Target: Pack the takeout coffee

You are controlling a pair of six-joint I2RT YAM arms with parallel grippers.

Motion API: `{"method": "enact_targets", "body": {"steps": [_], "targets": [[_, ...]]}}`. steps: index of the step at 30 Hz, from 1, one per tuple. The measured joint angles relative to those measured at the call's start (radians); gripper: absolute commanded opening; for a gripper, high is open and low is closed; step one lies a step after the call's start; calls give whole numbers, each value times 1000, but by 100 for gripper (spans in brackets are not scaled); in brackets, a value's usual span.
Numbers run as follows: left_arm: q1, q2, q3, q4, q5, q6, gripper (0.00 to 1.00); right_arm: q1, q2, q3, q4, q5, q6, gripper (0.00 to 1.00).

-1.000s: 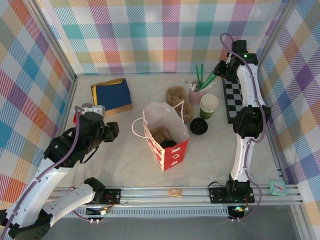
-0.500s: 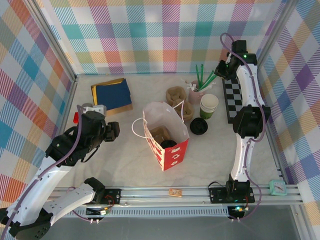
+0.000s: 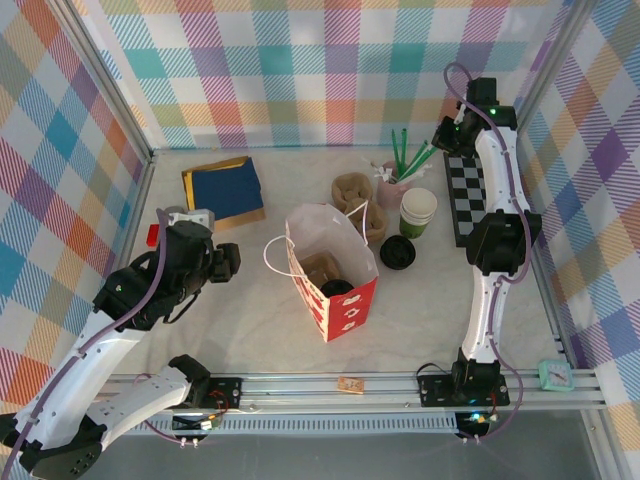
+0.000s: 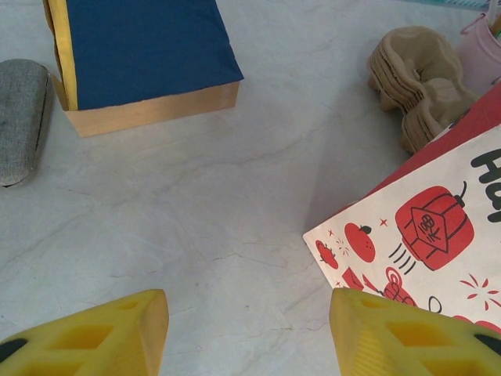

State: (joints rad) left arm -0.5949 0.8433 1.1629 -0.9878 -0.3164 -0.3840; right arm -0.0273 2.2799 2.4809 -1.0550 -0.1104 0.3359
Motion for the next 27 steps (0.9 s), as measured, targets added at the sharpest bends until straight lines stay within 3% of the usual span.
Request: {"method": "enact_targets", "body": {"steps": [4, 13, 27], "targets": [[0, 5, 0, 0, 0, 0, 57, 0, 3, 1, 0, -7, 0, 19], [0, -1, 5, 0, 0, 3, 57, 0, 5, -5, 5, -7, 1, 1], [0, 3, 31, 0, 0, 3, 56, 0, -126, -130, 38, 39, -4, 0]]}}
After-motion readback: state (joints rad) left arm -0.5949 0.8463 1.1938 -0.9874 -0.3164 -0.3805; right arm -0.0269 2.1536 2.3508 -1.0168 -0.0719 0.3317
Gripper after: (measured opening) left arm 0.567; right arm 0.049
